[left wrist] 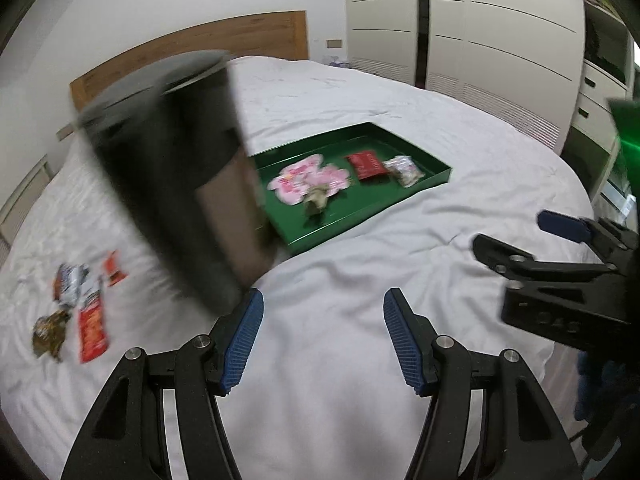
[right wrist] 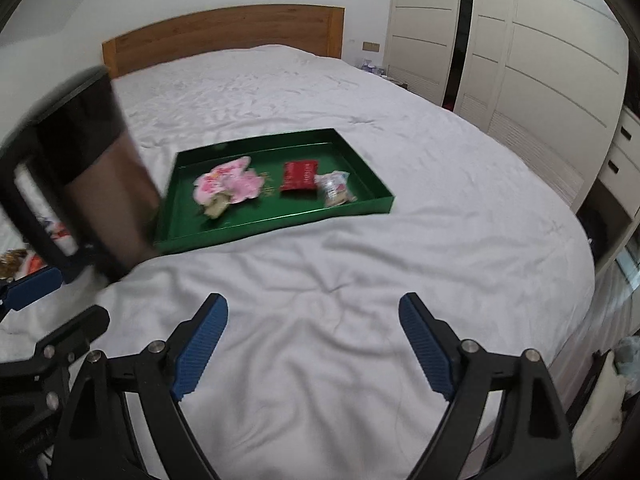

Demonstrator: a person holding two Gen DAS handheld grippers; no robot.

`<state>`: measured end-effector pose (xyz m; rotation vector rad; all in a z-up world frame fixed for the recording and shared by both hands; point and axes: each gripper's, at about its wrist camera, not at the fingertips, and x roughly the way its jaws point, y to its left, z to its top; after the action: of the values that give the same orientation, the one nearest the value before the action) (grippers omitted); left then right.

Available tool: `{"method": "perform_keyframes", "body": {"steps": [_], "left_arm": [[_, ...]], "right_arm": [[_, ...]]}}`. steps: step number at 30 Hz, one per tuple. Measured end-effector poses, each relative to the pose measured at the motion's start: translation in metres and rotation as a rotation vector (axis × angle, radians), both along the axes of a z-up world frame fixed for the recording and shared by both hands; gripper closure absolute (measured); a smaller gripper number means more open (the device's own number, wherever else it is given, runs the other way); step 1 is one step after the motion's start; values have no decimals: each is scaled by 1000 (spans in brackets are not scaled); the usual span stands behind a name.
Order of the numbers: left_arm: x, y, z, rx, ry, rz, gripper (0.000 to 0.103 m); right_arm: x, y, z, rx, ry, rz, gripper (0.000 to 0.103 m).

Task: Organize snacks
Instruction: 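Move both open tools back toward the remaining snacks on the bed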

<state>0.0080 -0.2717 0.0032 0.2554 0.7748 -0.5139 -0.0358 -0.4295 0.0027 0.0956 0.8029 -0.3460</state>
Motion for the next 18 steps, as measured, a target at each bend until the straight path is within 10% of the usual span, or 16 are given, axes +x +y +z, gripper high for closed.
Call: {"method": "perform_keyframes", "body": {"steps": [18], "left_arm": [[-19, 161, -7, 2, 19, 216, 46]], "right_arm": [[-36, 154, 3, 27, 32, 205, 0]]}}
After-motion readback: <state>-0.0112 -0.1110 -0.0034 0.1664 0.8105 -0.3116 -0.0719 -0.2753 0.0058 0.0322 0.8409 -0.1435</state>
